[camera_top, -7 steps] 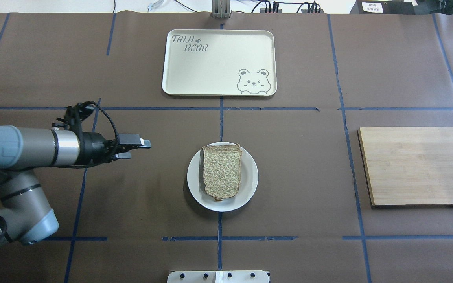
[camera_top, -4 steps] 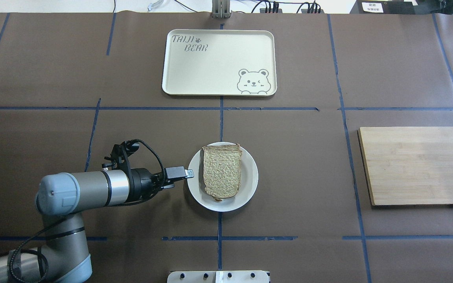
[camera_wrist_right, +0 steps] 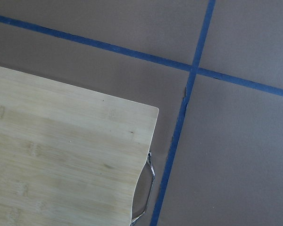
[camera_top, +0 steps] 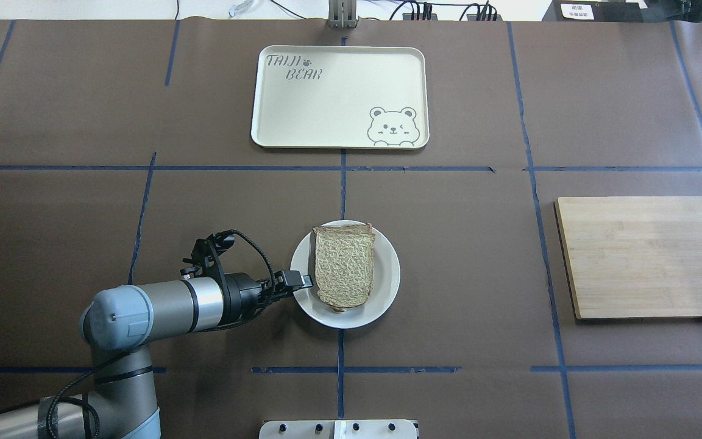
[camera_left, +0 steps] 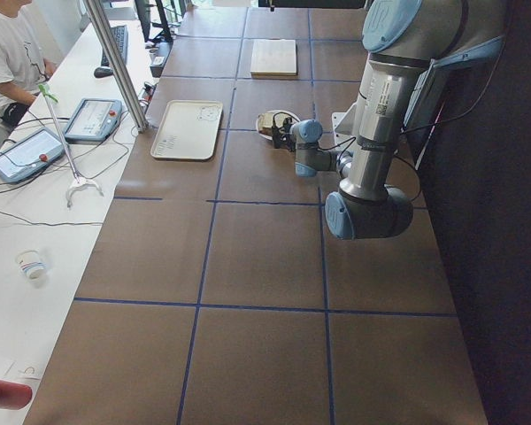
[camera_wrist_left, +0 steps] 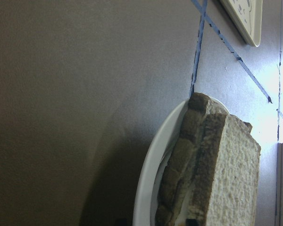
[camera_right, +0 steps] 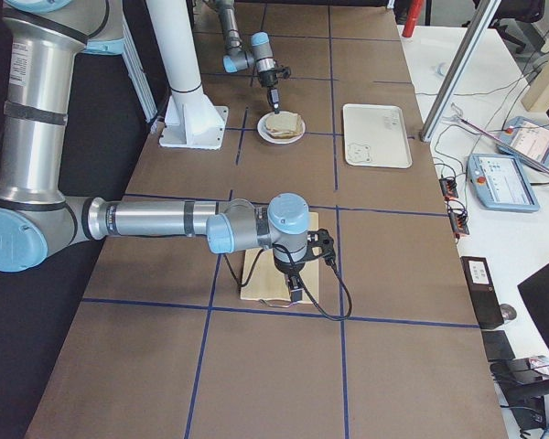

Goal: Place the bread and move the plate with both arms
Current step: 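Reach the left gripper to the plate rim and grip it, then slide the plate with the left gripper onto the white bear tray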

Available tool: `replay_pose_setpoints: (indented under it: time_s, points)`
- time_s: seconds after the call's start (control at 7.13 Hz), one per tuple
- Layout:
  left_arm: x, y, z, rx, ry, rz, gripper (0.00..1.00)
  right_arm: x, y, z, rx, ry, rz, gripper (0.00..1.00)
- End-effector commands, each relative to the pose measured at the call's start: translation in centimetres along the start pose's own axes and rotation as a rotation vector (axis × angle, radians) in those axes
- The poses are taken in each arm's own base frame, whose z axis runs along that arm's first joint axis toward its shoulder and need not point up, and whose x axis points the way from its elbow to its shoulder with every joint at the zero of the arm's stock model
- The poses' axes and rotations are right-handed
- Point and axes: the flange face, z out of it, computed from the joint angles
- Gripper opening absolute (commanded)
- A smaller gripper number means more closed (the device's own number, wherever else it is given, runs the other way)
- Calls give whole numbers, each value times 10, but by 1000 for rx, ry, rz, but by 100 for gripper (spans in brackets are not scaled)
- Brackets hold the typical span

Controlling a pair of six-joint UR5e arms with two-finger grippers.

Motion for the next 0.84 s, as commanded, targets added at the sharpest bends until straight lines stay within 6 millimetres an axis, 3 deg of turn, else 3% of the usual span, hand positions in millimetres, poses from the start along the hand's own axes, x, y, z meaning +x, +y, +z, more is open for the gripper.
replay_pose_setpoints:
  time_s: [0.0, 0.14, 0.28, 0.7]
  points:
    - [-6, 0, 6, 1, -13, -1, 35, 0, 0, 0, 0, 0, 0, 100]
    - [-6, 0, 7, 1, -14, -1, 26, 0, 0, 0, 0, 0, 0, 100]
    - [-5, -1, 6, 2, -12, -1, 8, 1, 1, 1, -2, 0, 1, 100]
    - [0, 0, 1, -7, 41, -17, 1, 1, 1, 1, -2, 0, 1, 100]
